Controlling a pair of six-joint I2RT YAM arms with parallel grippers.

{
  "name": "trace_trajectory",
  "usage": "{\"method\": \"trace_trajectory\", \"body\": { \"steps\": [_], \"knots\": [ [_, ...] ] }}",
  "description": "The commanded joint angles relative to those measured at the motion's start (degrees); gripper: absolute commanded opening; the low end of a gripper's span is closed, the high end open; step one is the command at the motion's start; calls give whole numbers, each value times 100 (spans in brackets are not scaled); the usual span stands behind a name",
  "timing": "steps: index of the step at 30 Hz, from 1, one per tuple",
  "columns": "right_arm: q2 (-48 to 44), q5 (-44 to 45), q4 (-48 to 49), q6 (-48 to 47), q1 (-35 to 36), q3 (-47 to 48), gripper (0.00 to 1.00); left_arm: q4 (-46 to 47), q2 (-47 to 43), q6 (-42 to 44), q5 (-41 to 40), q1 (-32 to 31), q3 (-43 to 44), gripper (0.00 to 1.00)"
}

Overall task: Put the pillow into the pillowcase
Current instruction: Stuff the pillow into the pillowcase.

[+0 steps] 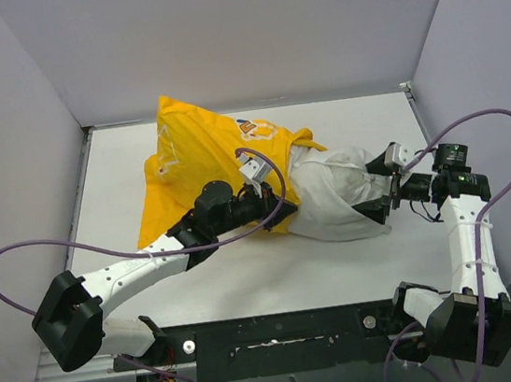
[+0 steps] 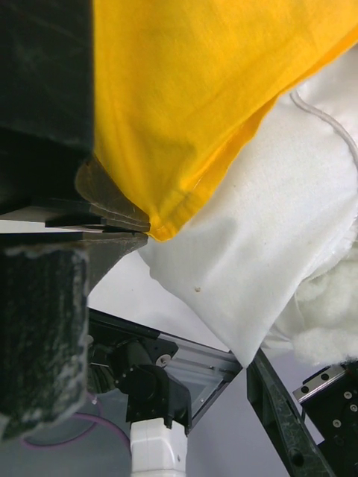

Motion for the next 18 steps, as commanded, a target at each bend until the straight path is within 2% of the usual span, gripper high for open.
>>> {"method": "trace_trajectory", "body": {
  "steps": [1,4,8,10,14,18],
  "knots": [
    [161,-54,-98,82,-25,212,98,13,52,128,393,-17,325,0],
    [415,-69,-1018,-843,54,766,98,-37,-10,166,470,-7,311,0],
    [680,-16,-1809,-1178,213,1433,98,-231,-58,274,539,-10,373,0],
    [734,71,-1790,-1094,407,1578,98,-276,-137,303,540,-3,362,0],
    [671,835,-893,-120,1126,1452,98,-168,-327,207,492,44,198,0],
    [614,1449,-726,37,1343,1484,98,-45,-438,-40,558,124,94,0]
  ]
}}
